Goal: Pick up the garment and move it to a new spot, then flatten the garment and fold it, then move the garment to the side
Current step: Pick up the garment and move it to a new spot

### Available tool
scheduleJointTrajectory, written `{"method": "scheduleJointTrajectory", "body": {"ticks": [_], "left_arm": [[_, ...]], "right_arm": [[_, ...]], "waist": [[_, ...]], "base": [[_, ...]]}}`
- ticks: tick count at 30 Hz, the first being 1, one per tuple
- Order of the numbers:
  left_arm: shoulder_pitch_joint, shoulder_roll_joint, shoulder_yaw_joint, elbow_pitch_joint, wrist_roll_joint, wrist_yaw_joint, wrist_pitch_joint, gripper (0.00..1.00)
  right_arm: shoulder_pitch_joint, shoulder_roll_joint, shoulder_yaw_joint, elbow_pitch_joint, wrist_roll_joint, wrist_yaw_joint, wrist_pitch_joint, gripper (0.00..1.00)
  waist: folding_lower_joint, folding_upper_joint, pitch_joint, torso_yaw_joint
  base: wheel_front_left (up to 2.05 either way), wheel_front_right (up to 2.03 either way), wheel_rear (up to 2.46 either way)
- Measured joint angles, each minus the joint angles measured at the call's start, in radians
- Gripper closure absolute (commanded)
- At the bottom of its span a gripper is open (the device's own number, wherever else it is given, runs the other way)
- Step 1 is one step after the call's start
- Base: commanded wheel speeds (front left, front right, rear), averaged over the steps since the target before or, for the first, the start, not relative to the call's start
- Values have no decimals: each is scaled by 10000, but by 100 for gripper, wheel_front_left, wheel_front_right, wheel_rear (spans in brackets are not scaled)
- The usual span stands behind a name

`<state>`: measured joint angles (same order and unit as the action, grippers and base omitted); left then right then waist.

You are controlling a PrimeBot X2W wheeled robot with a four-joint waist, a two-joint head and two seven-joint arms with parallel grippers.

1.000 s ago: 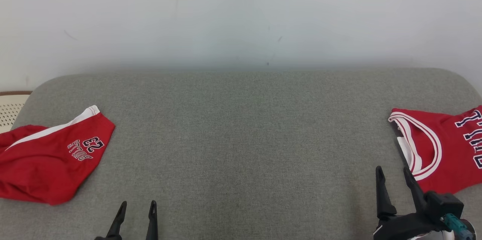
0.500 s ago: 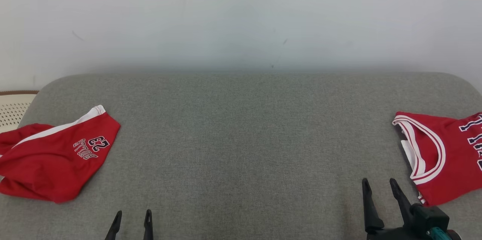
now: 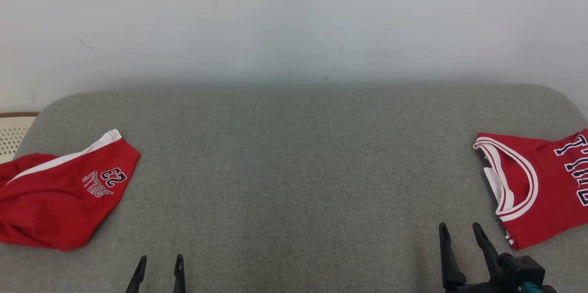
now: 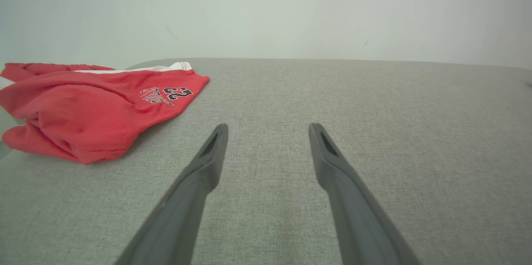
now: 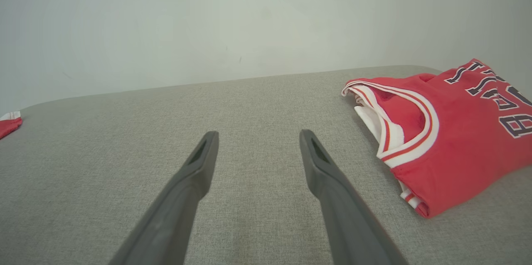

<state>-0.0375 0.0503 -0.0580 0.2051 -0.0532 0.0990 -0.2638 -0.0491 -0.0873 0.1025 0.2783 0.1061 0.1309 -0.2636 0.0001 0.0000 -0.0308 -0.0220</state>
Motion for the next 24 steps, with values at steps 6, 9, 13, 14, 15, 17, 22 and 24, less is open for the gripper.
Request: {"method": "scheduleJointTrajectory", "body": {"ticks": [6,9,13,14,15,17,22,24], "left_arm": [[-4,0,-36,-2,0,27,0,0],[-19,0,-46,21,0,23,0,0],[-29,0,-25,100,0,-6,0,0],[-29,0,-29,111,0,-4,0,0],[-30,-2,-17,117,-2,-6,0,0],[-29,-2,19,127,-4,0,0,0],[-15,-2,173,198,-12,10,0,0],[12,-2,272,213,-23,23,0,0]], "right_arm": [[0,-6,-8,4,2,0,0,0],[0,-4,-13,8,8,0,0,0],[5,0,50,4,65,0,0,0],[6,-2,61,-2,67,0,0,0],[7,-4,81,-6,75,0,0,0],[10,-8,130,-17,96,0,0,0],[1,-21,328,-33,161,0,0,0],[-19,-23,410,-40,169,0,-2,0]], "waist": [[0,0,13,-10],[0,0,21,30],[0,0,30,253],[0,0,36,322],[0,0,43,398],[0,0,62,575],[0,0,127,1143],[0,0,154,1401]], "base": [[0,0,0],[0,0,0],[0,0,0],[0,0,0],[0,0,0],[0,0,0],[0,0,0],[0,0,0]]}}
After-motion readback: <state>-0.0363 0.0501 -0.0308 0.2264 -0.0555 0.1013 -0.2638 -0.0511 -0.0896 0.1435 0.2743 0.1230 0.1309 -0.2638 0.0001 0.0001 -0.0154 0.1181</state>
